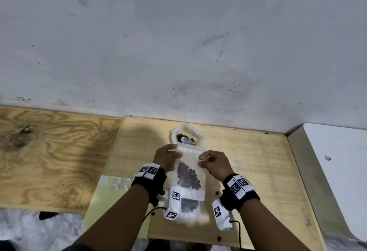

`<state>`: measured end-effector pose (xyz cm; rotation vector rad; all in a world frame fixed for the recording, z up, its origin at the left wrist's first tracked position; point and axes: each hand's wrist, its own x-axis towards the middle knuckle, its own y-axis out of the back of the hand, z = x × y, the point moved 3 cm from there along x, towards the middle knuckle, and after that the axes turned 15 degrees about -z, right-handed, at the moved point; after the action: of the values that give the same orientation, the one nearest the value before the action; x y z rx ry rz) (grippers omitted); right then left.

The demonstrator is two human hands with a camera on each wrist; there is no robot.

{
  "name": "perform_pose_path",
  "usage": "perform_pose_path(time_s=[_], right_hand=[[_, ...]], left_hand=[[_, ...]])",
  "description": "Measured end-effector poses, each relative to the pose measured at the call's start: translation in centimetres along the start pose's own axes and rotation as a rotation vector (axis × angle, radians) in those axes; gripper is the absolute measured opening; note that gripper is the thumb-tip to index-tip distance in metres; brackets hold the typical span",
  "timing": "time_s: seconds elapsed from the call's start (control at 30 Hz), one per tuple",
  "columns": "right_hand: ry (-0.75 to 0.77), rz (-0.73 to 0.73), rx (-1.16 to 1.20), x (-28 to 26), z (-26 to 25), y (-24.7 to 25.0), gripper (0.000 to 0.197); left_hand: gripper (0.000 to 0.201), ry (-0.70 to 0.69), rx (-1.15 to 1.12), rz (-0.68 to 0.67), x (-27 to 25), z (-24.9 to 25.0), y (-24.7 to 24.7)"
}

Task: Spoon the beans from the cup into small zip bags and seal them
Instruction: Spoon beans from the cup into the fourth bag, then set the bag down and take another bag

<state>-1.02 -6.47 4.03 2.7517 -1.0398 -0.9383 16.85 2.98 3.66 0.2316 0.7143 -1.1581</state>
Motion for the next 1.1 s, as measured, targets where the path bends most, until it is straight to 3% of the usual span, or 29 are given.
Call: perform_pose_path(time_s=[0.1, 0.23, 0.43, 0.57, 0.67, 0.73, 0.87, 1.0, 1.1], right_hand=[[-0.095, -0.055, -0.096, -0.3, 2.1, -1.2, 0.019], [-0.183, -0.131, -0.233, -0.5, 3.9, -3.0, 0.023], [-0.253, -0.216, -0.339, -1.1, 5.5, -4.8, 0.033], [-0.239, -0.194, -0.308, -1.5, 5.8, -3.9, 0.040], [-0.186, -0.095, -0.240, -2.3, 5.6, -1.1, 0.030], [-0.182, -0.016, -0.171, -2.8, 5.7, 1.2, 0.023], [-0.305, 0.139, -0.145, -3.4, 8.2, 6.8, 0.020], [-0.470, 0.219, -0.188, -3.8, 11.4, 10.8, 0.053], [-0.528, 0.216, -0.232, -3.8, 12.5, 11.7, 0.067]], left_hand=[[0.043, -0.049, 0.199, 0.030, -1.3, -1.5, 0.5], [0.023, 0.066, 0.294, 0.020, -2.2, -4.5, 0.7], [0.018, 0.136, 0.345, -0.003, -1.9, -7.6, 1.2], [0.010, 0.054, 0.628, 0.125, -1.0, -6.8, 1.7], [0.009, -0.056, 0.691, 0.252, -0.4, -5.8, 0.9], [0.007, -0.143, 0.735, 0.264, -0.2, -4.8, -0.8], [0.015, -0.247, 0.743, 0.083, 0.8, -3.8, -6.7], [0.013, -0.079, 0.669, -0.133, 3.2, -4.8, -12.5], [0.012, 0.035, 0.598, -0.155, 5.0, -5.5, -15.5]])
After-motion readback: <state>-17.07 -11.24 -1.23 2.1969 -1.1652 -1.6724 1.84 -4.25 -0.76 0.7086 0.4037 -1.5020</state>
